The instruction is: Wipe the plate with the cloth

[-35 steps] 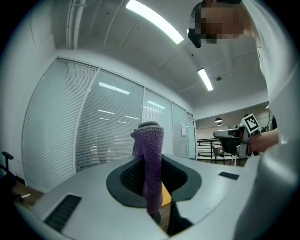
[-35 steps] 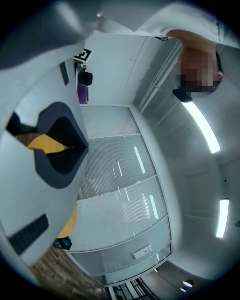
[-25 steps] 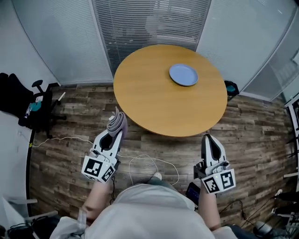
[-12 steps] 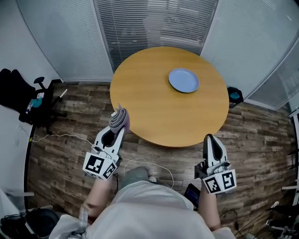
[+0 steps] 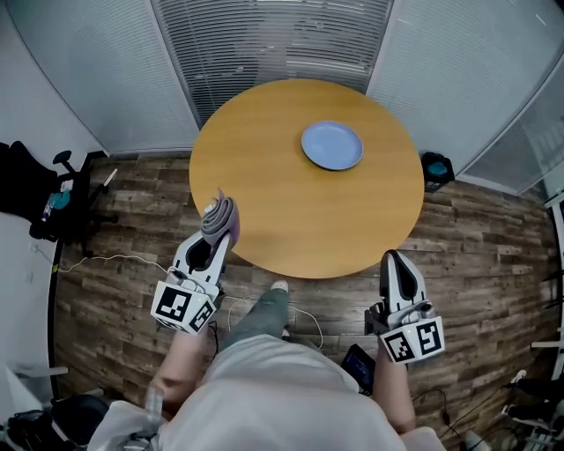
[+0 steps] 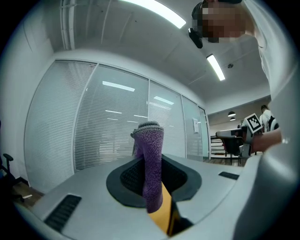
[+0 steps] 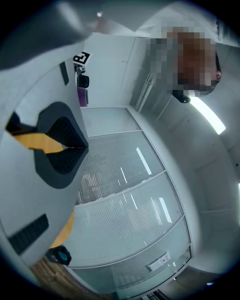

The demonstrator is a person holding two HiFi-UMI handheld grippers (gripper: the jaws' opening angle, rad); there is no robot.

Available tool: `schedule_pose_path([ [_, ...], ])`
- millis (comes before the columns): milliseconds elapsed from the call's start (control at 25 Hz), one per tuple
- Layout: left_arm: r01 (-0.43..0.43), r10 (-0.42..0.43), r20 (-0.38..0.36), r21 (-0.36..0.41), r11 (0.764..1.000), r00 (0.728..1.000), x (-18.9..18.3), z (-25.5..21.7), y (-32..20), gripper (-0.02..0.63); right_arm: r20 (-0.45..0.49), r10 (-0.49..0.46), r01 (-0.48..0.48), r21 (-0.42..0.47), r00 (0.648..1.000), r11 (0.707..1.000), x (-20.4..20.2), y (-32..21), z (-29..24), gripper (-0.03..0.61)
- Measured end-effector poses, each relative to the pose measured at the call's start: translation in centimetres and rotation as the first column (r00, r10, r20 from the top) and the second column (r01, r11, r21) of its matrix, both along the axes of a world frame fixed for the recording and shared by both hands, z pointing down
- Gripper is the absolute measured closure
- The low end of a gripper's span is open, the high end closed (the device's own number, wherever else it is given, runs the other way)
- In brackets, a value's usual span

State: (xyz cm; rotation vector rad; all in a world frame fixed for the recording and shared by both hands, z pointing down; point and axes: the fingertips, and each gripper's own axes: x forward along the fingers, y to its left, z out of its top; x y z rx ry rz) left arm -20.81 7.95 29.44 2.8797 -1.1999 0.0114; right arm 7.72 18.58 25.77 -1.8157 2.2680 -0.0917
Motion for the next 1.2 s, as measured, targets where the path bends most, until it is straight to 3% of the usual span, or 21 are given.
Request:
schedule_pose_path([
  [200,-0.022,0.022,0.012,0.002,1.000,1.000,1.5,0.2,-2.5,0.543,-0.003,0.009,-0.009,0.001,1.000,1.000,1.1,-2.3,0.1,0.558],
  [720,-0.059,0.061,-0.047,0.038,0.998,0.997,7.1,-0.3,-13.8,0.543,-0.048,0.046,-0.045,0.009,0.998,0.999,6.0,-11.5,-0.9,0.558],
  [1200,-0.027,0.029,-0.072,0.027,0.999,0.997,7.9,1.3,-21.4,0.543,-0.087,-0.052,0.051,-0.016,0.995,0.999,5.2,-21.4,0.1,0.558],
])
